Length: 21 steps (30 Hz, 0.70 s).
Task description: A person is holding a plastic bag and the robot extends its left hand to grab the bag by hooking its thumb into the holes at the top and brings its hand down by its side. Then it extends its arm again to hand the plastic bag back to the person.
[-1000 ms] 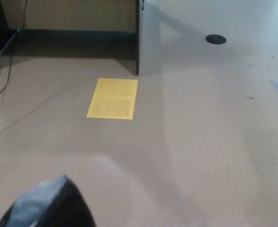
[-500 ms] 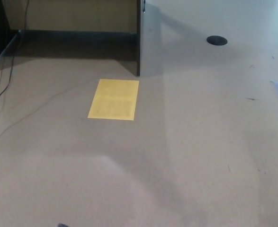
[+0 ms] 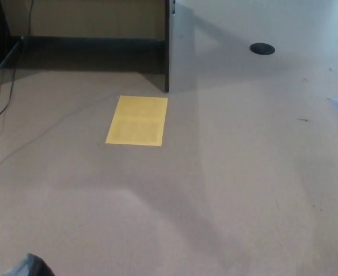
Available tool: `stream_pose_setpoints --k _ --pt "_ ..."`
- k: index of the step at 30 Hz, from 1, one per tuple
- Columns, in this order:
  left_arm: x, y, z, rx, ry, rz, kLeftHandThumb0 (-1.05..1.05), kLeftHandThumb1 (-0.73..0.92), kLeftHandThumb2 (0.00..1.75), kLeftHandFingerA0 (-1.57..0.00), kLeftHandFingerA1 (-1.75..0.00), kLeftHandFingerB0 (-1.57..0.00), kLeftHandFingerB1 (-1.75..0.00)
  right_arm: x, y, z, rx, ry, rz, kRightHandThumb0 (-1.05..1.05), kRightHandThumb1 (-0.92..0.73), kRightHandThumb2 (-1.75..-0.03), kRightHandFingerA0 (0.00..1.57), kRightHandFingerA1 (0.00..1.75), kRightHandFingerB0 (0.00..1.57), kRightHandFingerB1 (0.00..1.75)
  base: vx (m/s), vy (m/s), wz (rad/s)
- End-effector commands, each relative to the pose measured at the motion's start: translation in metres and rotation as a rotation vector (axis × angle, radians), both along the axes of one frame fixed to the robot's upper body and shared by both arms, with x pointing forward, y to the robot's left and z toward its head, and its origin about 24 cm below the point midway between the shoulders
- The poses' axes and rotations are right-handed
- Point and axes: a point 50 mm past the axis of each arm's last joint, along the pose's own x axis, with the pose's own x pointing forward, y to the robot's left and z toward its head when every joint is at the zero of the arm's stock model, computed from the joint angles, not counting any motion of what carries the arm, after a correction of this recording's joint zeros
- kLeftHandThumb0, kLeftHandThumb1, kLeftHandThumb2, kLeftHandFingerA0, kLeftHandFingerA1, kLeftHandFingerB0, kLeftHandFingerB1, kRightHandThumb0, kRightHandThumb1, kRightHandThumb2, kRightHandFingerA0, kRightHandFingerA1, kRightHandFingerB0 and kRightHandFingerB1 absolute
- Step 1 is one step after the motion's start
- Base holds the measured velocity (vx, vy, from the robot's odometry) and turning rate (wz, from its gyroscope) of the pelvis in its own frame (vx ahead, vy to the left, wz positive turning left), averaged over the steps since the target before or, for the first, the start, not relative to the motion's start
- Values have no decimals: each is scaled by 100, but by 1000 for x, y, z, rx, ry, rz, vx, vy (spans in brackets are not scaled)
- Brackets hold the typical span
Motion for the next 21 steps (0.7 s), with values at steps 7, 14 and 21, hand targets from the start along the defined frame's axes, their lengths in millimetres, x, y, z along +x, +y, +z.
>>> stream_pose_setpoints --k 7,14,21 --pt "4 -5 5 -206 -68 9 0 71 68 -81 -165 -70 -139 -2 -5 1 -7 12 -1 -37 -66 -62 71 49 62 43 0 0 0" --pt "45 -11 45 -278 -290 -113 -1 65 89 -88 -161 -85 -122 -1 -5 1 -16 16 -9 -38 -65 -61 72 48 62 42 0 0 0" --pt "95 0 101 -243 -464 -109 10 72 75 -86 -165 -77 -131 6 -5 4 -13 -6 -8 -37 -65 -61 72 48 62 43 0 0 0"
